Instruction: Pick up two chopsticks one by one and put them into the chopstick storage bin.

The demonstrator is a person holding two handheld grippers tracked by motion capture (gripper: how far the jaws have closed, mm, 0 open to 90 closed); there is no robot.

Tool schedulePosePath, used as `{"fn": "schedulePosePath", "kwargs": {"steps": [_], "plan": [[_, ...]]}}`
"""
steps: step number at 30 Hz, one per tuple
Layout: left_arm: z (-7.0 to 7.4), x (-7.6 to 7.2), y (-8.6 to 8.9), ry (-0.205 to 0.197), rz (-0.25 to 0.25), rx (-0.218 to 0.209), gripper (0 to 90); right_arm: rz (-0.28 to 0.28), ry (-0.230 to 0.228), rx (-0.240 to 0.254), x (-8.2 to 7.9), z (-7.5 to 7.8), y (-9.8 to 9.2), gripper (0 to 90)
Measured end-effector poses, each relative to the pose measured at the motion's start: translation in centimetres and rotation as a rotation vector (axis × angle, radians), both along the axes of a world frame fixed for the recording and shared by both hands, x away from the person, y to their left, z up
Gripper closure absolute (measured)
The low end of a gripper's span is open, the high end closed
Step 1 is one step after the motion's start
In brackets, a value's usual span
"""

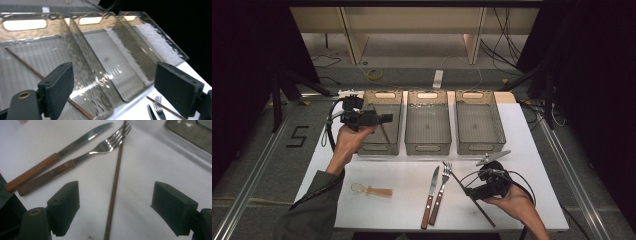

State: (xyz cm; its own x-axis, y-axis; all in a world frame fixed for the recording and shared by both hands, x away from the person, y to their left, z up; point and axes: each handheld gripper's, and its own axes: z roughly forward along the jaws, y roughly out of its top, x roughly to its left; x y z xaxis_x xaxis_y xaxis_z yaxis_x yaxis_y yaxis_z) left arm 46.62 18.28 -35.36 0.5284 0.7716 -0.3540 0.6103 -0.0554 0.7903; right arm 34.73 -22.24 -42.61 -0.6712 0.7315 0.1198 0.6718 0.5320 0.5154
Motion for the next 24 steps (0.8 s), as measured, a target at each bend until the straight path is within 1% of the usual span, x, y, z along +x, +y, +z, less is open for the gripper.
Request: {"fn": "schedulePosePath", "kwargs": {"steps": [1, 2, 4, 5, 10, 11, 12, 15, 17, 18, 19, 20, 22, 24], "plan": [[-0.1, -0.5, 0.1, -0.021, -0.002, -0.001, 15.4, -0.004, 0.006, -0.005, 0.1, -0.1, -0.1, 22.6], [-0.2, -1.1, 0.1, -0.034, -0.002, -0.013, 15.3, -0.01, 0.009, -0.011, 0.2, -0.1, -0.3, 22.5], [-0.4, -2.2, 0.1, -0.077, -0.002, -0.028, 15.3, -0.022, 0.014, -0.018, 0.3, -0.2, -0.5, 22.5], [-0.6, -2.7, 0.0, -0.095, 0.002, -0.025, 15.3, -0.023, 0.015, -0.023, 0.3, -0.2, -0.6, 22.5], [-1.2, -4.3, -0.1, -0.119, -0.009, 0.001, 15.3, -0.032, 0.025, -0.048, 0.3, -0.2, -0.7, 22.8], [-1.4, -4.7, -0.2, -0.121, -0.008, 0.003, 15.3, -0.025, 0.03, -0.052, 0.3, -0.3, -0.6, 22.9], [-1.6, -5.0, -0.2, -0.132, -0.005, 0.007, 15.3, -0.023, 0.038, -0.054, 0.3, -0.4, -0.6, 23.0], [-2.2, -6.1, -0.2, -0.153, 0.006, 0.019, 15.3, -0.016, 0.056, -0.081, 0.3, -0.6, -0.5, 24.1], [-2.6, -6.8, -0.2, -0.165, 0.005, 0.025, 15.3, -0.019, 0.058, -0.103, 0.3, -0.7, -0.3, 25.1], [-2.8, -7.1, -0.2, -0.171, 0.001, 0.03, 15.3, -0.016, 0.061, -0.114, 0.3, -0.7, -0.3, 25.7], [-3.0, -7.5, -0.3, -0.172, 0.0, 0.026, 15.3, -0.013, 0.063, -0.121, 0.2, -0.7, -0.3, 26.4], [-3.1, -7.8, -0.3, -0.177, 0.0, 0.036, 15.3, -0.012, 0.063, -0.128, 0.2, -0.7, -0.2, 27.1], [-3.2, -8.5, -0.3, -0.196, 0.001, 0.045, 15.3, -0.014, 0.063, -0.146, 0.2, -0.6, -0.2, 29.9], [-3.3, -9.1, -0.5, -0.21, 0.001, 0.047, 15.3, -0.014, 0.073, -0.167, 0.1, -0.7, -0.2, 33.6]]}}
